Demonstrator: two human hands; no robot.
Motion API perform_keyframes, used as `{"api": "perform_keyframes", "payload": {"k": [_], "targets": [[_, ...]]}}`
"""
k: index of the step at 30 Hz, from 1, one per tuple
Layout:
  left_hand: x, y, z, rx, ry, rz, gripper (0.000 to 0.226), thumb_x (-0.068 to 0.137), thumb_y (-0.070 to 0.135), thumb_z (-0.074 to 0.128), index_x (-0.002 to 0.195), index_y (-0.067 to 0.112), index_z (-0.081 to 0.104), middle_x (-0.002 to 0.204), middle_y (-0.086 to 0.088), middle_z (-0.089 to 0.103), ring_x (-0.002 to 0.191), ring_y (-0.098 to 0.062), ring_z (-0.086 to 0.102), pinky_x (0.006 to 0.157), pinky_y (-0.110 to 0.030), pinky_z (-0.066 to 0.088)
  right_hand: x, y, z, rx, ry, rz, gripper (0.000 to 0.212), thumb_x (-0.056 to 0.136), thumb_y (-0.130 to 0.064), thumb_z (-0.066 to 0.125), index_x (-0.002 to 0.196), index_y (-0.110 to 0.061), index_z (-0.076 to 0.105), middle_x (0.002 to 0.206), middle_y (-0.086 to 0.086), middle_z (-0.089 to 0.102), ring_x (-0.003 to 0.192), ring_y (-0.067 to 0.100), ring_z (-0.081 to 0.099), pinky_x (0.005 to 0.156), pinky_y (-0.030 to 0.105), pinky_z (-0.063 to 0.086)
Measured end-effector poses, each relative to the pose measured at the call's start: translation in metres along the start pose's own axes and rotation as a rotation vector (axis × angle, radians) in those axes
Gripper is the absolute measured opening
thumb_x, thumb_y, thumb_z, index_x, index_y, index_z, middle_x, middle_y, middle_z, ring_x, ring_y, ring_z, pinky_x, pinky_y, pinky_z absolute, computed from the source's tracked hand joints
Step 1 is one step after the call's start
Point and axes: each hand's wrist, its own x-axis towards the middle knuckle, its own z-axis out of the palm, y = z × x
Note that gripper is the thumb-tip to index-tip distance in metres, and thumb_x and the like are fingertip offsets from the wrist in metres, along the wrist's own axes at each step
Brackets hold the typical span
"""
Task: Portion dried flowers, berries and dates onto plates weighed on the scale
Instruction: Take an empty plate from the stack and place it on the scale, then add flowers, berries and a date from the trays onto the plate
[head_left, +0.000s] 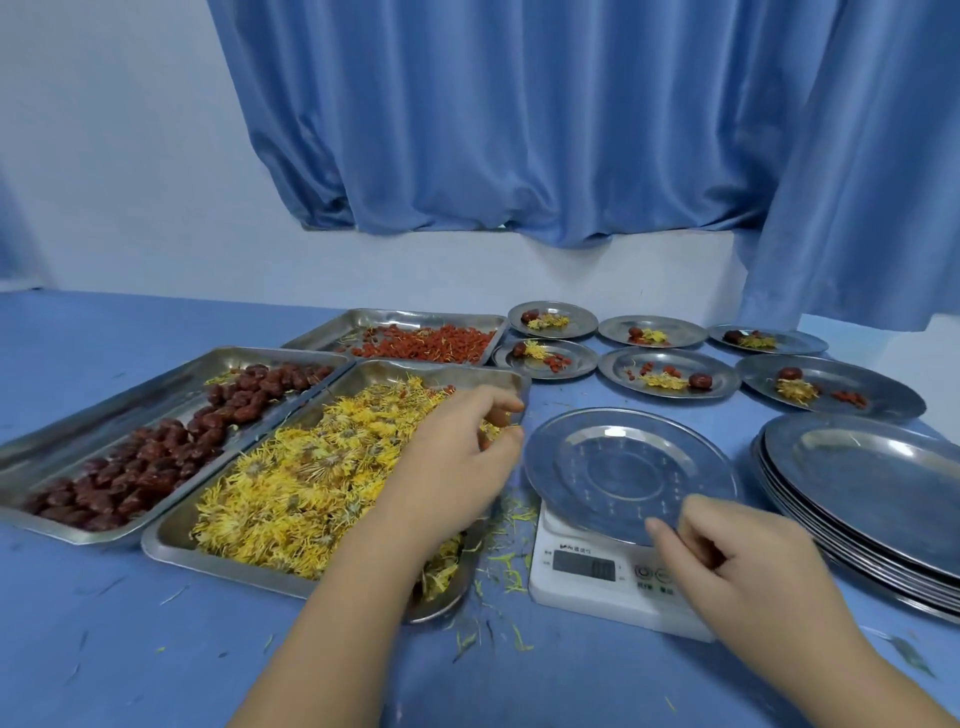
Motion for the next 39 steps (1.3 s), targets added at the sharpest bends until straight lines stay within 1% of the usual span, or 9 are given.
{"api": "perform_keyframes", "payload": {"k": [4,9,13,16,21,24,28,34,39], "targets": [[0.015,-0.025,-0.035,0.329,-0.176,-0.128,0.030,0.093,0.025,0.057,0.121,0.036,0.056,0.120,0.012,0.057,0.079,-0.003,0.058,0.069,-0.025,0.051,0.002,0.002,0.001,0.032,-0.038,0.002,0.057,0.076,-0.017,0.075,0.056,-0.023,0.023,0.045,-0.007,0.025,0.045,0.010,0.029,0.050,0.027,0.032],[0.032,-0.045,-0.059,0.643,-0.510,-0.214,0.040,0.089,0.016,0.064,0.127,0.029,0.059,0.131,0.005,0.059,0.111,-0.012,0.058,0.096,-0.034,0.049,0.001,0.003,0.004,0.058,-0.076,-0.021,0.057,0.078,-0.019,0.074,0.057,-0.024,0.022,0.047,-0.006,0.027,0.046,0.014,0.031,0.050,0.028,0.032],[0.039,-0.045,-0.068,0.563,-0.426,-0.143,0.025,0.091,0.018,0.062,0.110,0.033,0.066,0.109,0.009,0.067,0.094,-0.007,0.062,0.090,-0.032,0.052,0.000,0.005,0.003,0.080,-0.080,0.004,0.056,0.079,-0.020,0.073,0.055,-0.024,0.022,0.047,-0.004,0.031,0.047,0.014,0.032,0.046,0.026,0.029],[0.044,-0.041,-0.077,0.413,-0.342,-0.148,0.017,0.093,0.027,0.061,0.105,0.038,0.066,0.100,0.015,0.068,0.090,-0.018,0.069,0.082,-0.040,0.057,0.001,0.006,0.001,0.110,-0.075,0.041,0.055,0.080,-0.019,0.071,0.055,-0.022,0.023,0.049,-0.003,0.035,0.048,0.014,0.033,0.046,0.030,0.031],[0.051,-0.043,-0.102,0.453,-0.324,-0.158,0.016,0.092,0.032,0.062,0.106,0.039,0.064,0.105,0.015,0.063,0.091,0.003,0.056,0.068,-0.015,0.037,0.002,0.009,0.000,0.133,-0.090,0.084,0.053,0.081,-0.021,0.070,0.054,-0.022,0.024,0.048,-0.004,0.036,0.048,0.015,0.034,0.047,0.033,0.034],[0.048,-0.046,-0.110,0.775,-0.558,-0.231,0.034,0.090,0.033,0.061,0.124,0.030,0.061,0.116,0.008,0.062,0.097,-0.006,0.055,0.081,-0.022,0.043,0.001,0.008,0.000,0.140,-0.102,0.098,0.052,0.080,-0.022,0.069,0.053,-0.022,0.025,0.048,-0.004,0.038,0.048,0.015,0.034,0.048,0.035,0.036],[0.038,-0.055,-0.106,0.785,-0.639,-0.335,0.040,0.087,0.032,0.068,0.126,0.029,0.059,0.122,0.003,0.060,0.109,-0.016,0.056,0.096,-0.034,0.046,0.001,0.009,0.001,0.151,-0.121,0.113,0.052,0.081,-0.023,0.069,0.053,-0.023,0.025,0.048,-0.005,0.039,0.048,0.015,0.034,0.048,0.035,0.036],[0.034,-0.064,-0.106,0.673,-0.523,-0.288,0.030,0.085,0.020,0.069,0.112,0.032,0.063,0.109,0.007,0.063,0.093,-0.009,0.059,0.076,-0.024,0.046,0.001,0.011,0.001,0.154,-0.114,0.108,0.051,0.080,-0.024,0.067,0.053,-0.021,0.024,0.048,-0.004,0.037,0.047,0.014,0.033,0.047,0.030,0.032],[0.038,-0.060,-0.122,0.483,-0.351,-0.229,0.023,0.086,0.043,0.069,0.108,0.039,0.064,0.101,0.015,0.066,0.092,-0.001,0.060,0.077,-0.025,0.042,0.000,0.011,0.001,0.151,-0.110,0.102,0.050,0.081,-0.024,0.067,0.053,-0.022,0.025,0.047,-0.004,0.036,0.047,0.014,0.034,0.046,0.029,0.031]]}}
